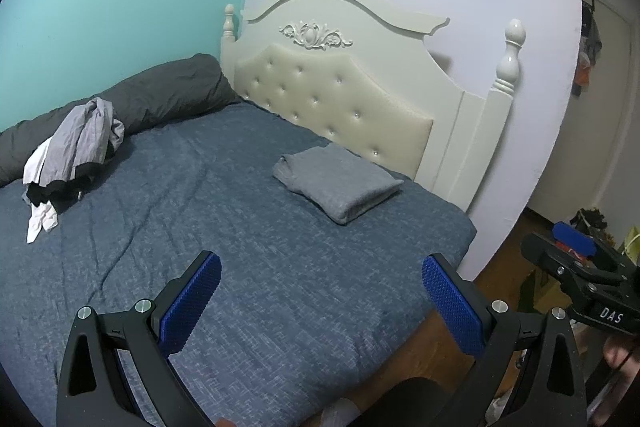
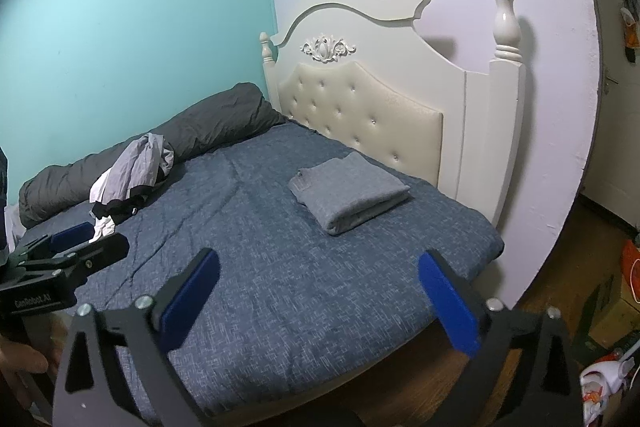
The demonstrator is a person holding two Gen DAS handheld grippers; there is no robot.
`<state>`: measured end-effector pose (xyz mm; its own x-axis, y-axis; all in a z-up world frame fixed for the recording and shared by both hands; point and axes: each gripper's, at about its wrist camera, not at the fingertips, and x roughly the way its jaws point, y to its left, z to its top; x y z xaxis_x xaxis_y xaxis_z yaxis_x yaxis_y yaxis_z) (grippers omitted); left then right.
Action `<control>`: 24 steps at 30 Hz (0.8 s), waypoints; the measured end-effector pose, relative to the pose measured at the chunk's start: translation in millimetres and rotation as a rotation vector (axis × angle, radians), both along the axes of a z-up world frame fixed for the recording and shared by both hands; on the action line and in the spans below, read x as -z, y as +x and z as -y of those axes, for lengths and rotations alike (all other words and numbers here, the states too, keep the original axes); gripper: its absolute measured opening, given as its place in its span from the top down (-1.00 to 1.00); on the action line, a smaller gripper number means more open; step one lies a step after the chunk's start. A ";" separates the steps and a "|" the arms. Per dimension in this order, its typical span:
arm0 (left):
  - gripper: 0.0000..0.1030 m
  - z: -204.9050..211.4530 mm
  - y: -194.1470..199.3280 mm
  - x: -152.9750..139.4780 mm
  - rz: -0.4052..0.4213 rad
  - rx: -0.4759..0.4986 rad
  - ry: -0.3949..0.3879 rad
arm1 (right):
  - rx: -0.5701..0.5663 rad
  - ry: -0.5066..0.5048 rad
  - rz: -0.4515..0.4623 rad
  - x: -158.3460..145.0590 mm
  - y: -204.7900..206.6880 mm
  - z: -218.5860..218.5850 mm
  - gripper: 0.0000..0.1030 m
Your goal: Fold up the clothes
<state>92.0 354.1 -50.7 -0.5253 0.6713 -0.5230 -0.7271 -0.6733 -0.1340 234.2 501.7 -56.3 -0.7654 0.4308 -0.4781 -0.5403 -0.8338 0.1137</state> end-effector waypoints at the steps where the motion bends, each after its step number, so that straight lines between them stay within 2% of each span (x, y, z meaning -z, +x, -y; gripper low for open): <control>1: -0.99 0.0 -0.2 -0.1 0.000 -0.001 -0.002 | 0.001 -0.001 -0.001 0.1 0.2 0.0 -0.98; 24: -0.99 0.9 0.0 0.2 0.000 -0.005 -0.012 | 0.008 -0.006 0.006 1.7 1.8 1.1 -0.99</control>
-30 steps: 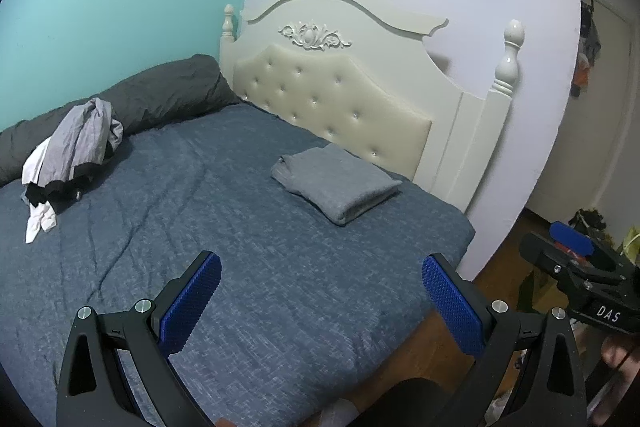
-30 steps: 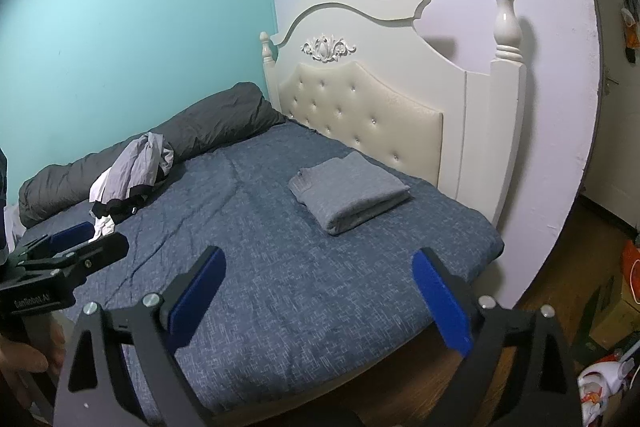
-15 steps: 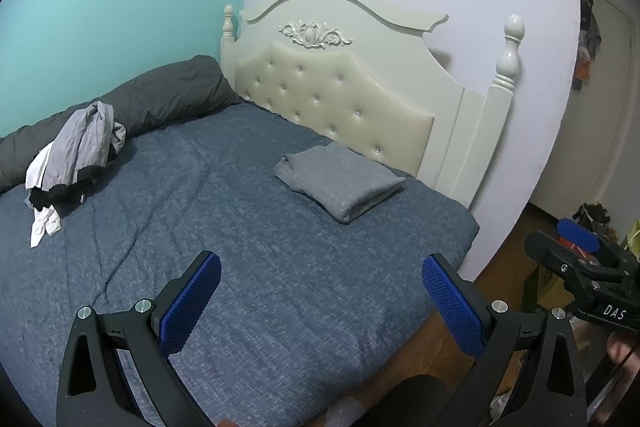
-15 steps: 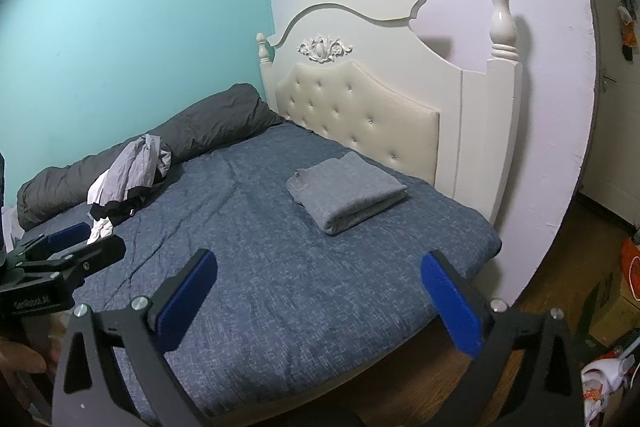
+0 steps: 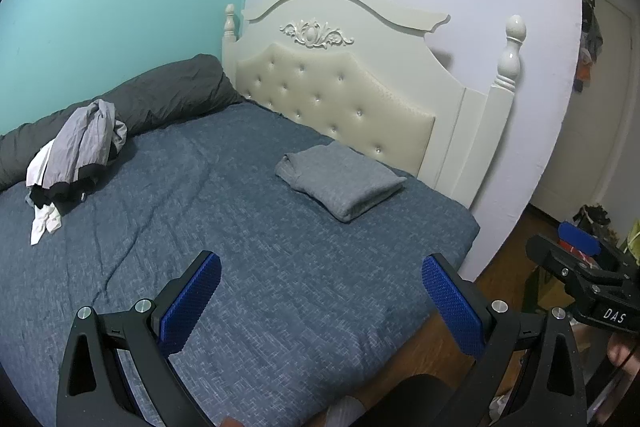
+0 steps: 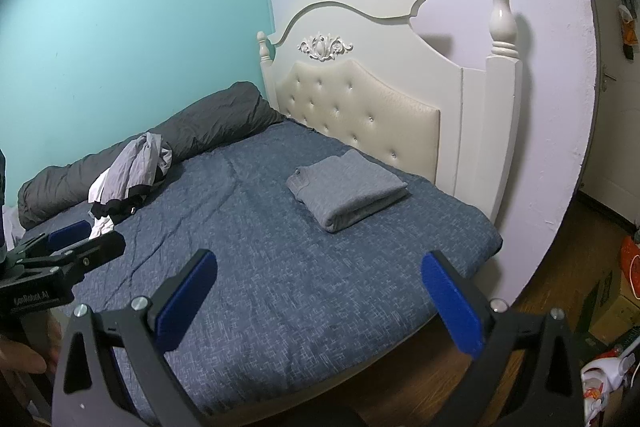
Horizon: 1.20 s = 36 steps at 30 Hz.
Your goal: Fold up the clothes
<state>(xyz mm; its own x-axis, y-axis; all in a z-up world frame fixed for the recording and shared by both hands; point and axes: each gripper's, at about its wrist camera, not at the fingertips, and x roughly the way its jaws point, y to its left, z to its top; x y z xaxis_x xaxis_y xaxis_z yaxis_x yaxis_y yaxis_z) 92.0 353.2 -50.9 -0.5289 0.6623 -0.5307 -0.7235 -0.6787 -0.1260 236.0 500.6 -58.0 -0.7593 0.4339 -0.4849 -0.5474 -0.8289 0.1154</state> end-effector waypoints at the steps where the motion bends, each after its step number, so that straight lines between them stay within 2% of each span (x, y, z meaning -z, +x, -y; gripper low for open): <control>1: -0.99 0.1 -0.5 0.2 0.004 0.000 0.001 | -0.001 0.000 0.000 0.0 0.3 0.2 -0.99; 36: -0.99 0.2 1.4 0.2 0.011 0.010 0.012 | -0.007 0.000 -0.001 0.8 1.5 1.6 -0.99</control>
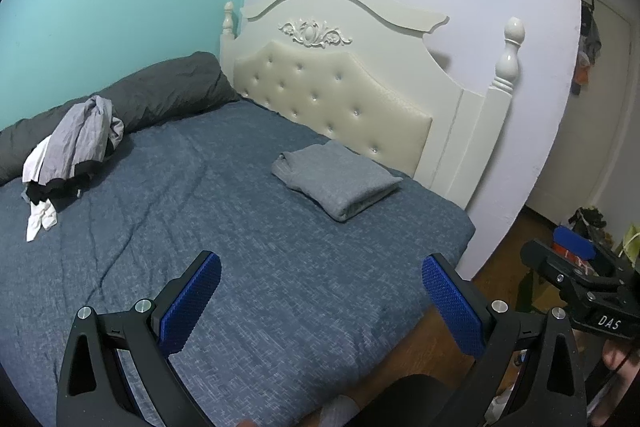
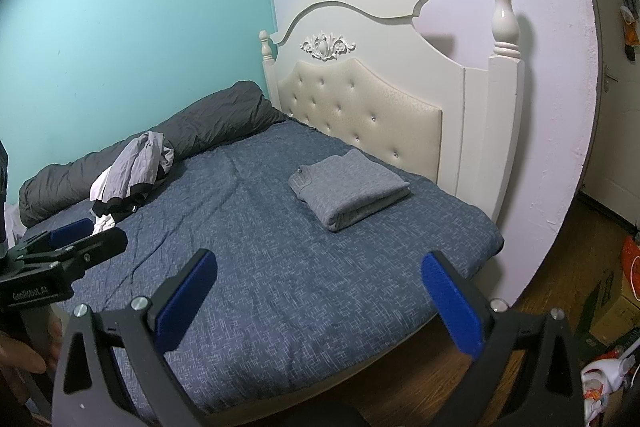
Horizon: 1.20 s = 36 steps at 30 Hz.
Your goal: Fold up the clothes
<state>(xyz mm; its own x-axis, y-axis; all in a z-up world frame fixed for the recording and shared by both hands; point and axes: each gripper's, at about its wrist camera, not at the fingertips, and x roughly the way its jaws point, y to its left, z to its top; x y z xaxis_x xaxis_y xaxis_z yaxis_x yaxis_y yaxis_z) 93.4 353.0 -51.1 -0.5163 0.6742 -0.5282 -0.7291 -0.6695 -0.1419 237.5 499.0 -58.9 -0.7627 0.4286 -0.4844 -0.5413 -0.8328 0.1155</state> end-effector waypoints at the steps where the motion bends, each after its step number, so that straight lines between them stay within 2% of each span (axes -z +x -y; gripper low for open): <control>1: -0.99 0.1 -0.2 -0.1 -0.001 -0.001 0.001 | 0.000 0.000 0.000 0.1 0.1 0.0 -0.99; 36: -0.99 -0.7 -1.6 1.6 0.011 -0.009 -0.014 | 0.001 -0.008 0.002 -0.3 -0.8 -4.7 -0.99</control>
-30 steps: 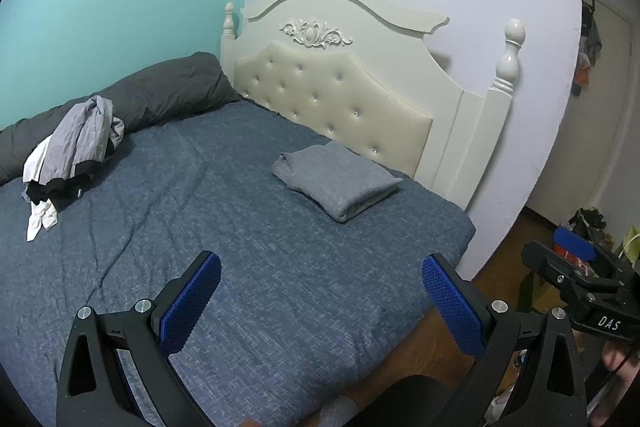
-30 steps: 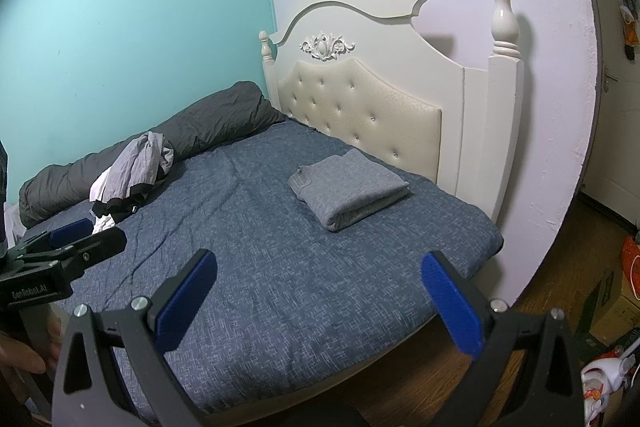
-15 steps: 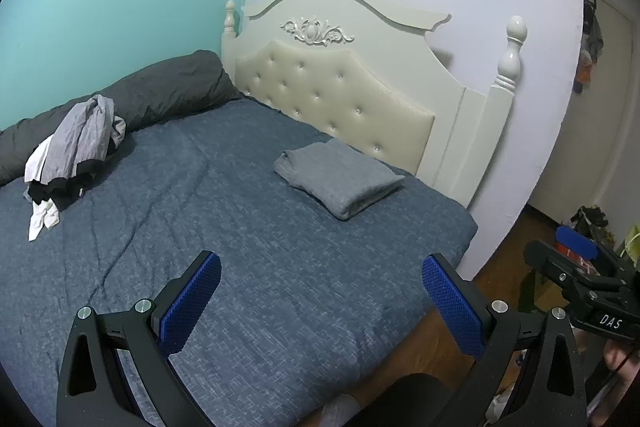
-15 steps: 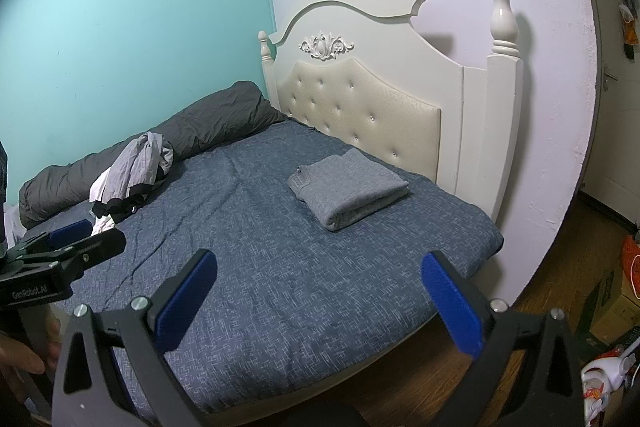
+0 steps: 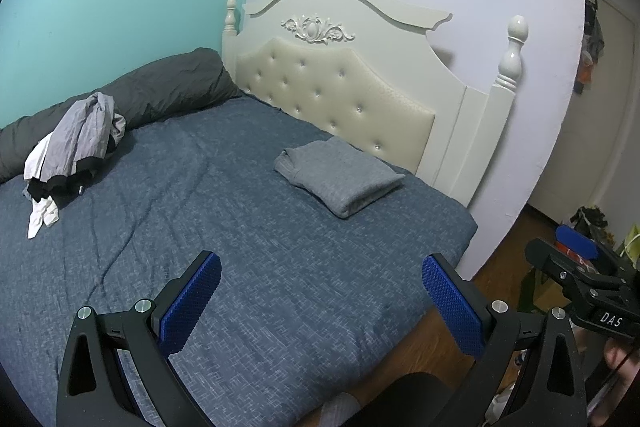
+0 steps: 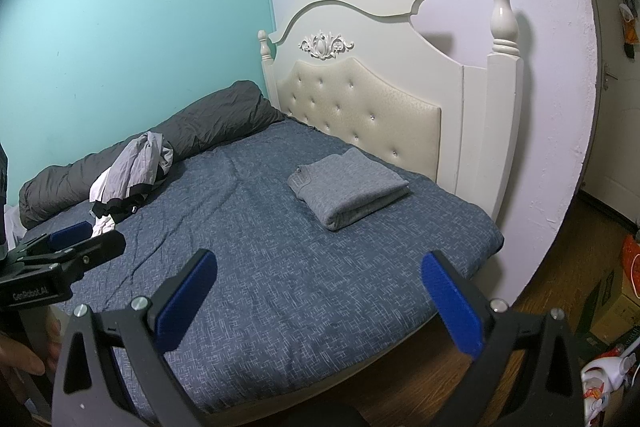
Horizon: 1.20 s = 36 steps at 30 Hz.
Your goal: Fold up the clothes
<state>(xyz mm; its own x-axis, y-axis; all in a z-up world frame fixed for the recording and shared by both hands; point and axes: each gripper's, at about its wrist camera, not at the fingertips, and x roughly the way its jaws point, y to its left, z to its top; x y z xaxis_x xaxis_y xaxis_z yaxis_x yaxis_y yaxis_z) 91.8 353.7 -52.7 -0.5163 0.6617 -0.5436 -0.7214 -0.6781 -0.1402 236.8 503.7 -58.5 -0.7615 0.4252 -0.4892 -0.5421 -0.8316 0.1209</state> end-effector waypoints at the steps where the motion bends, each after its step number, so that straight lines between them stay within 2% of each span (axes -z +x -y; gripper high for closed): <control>1: -0.99 0.4 0.0 0.1 0.001 0.000 0.001 | 0.000 -0.001 0.000 0.2 0.3 0.5 -0.99; 36: -0.99 1.8 0.1 -0.3 -0.002 0.005 -0.001 | 0.004 -0.008 0.001 4.7 3.6 0.0 -0.99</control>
